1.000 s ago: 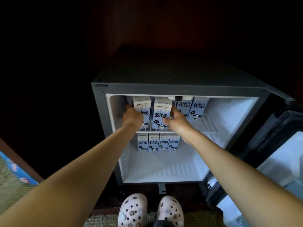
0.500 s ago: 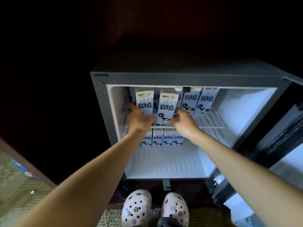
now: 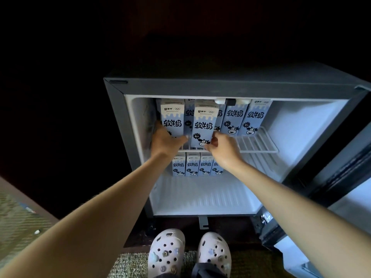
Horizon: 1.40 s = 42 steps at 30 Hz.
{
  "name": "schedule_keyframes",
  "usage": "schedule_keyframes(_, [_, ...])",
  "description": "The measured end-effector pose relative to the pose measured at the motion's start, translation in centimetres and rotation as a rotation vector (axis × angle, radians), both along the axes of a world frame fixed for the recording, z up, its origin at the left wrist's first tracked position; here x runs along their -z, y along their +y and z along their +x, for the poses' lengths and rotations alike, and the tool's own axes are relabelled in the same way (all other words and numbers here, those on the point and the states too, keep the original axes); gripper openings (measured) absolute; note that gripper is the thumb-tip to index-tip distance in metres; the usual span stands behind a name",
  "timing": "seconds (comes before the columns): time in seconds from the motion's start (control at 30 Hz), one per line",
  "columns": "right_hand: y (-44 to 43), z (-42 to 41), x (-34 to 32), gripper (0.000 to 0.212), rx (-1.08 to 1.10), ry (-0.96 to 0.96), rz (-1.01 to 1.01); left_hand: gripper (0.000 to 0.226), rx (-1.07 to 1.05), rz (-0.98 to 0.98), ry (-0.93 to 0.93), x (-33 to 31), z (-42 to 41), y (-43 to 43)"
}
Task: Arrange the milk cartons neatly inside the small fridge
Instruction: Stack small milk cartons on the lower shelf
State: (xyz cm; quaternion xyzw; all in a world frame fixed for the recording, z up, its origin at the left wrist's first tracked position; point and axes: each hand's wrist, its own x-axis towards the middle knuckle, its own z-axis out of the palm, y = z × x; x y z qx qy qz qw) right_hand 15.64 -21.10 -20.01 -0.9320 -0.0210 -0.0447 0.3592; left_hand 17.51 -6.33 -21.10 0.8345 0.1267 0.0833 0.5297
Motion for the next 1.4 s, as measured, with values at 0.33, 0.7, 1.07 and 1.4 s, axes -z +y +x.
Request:
schedule_keyframes(0.33, [0.7,0.5,0.5,0.017,0.018,-0.074,-0.034,0.053,0.077,0.016,-0.014,0.3,0.0,0.6])
schedule_keyframes(0.7, [2.5,1.0,1.4,0.022,0.038,-0.167,-0.072,0.065,0.117,-0.036,-0.043,0.6,-0.6,0.8])
schedule_keyframes(1.07, [2.7,-0.1,1.6,0.024,0.070,-0.257,-0.162,0.064,0.082,-0.035,-0.017,-0.1,-1.4,0.2])
schedule_keyframes(1.4, [2.9,-1.5,0.7,0.027,0.089,-0.218,-0.169,0.065,0.093,0.030,0.067,-1.4,-2.7,0.2])
